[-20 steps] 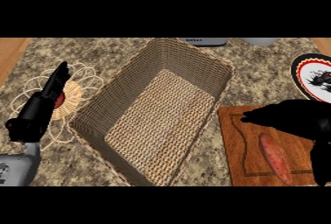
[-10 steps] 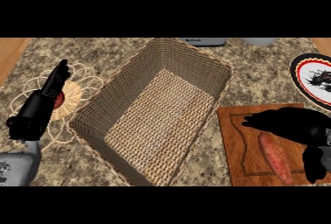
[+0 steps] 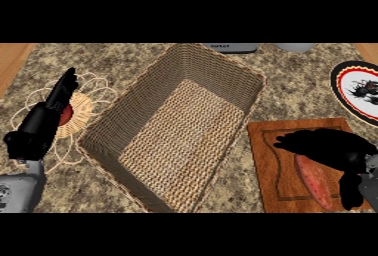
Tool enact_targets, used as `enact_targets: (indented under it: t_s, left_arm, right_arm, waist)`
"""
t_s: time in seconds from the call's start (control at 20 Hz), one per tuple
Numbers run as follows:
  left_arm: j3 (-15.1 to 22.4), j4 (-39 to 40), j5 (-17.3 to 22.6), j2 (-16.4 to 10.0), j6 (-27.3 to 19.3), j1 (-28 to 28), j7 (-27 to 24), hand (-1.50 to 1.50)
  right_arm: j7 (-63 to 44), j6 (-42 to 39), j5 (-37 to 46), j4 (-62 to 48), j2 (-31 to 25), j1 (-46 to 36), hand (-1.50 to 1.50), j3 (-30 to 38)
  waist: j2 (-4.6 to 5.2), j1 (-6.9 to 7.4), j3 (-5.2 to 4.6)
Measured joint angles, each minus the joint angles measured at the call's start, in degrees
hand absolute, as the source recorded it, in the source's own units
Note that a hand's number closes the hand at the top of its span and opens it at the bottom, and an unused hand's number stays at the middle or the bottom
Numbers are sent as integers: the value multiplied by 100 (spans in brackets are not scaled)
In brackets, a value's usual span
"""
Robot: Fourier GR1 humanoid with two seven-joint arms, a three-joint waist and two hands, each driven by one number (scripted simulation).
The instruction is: Pick the sweet potato from the cutting board and place it in the basket
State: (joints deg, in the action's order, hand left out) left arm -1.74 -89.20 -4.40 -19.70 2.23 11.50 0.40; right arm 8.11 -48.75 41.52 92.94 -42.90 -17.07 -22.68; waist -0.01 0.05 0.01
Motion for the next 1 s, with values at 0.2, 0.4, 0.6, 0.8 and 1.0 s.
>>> enact_targets:
  t_s: [0.2, 0.4, 0.6, 0.8, 1.0]
  left_arm:
    - [17, -193, -114, 134, -6, -110, 62, 0]
    - [-93, -199, -157, 159, 108, -111, 64, 0]
    - [-236, -100, -151, 164, 229, -93, -61, 0]
    - [-297, -30, -206, 226, 279, 7, -44, 0]
    - [-339, -5, -261, 292, 339, -81, -165, 0]
  right_arm:
    - [222, 121, 236, -134, 139, 186, -150, 134]
    - [406, 206, 541, -178, 226, 362, -150, 227]
    - [620, 317, 823, -409, 281, 384, -150, 261]
    - [662, 390, 1061, -511, 371, 451, -150, 350]
    - [702, 445, 1319, -677, 607, 480, -150, 336]
  waist:
    - [-1, 2, -1]
    - [-1, -1, 0]
    - [1, 2, -1]
    - [1, -2, -2]
    - [0, 3, -2]
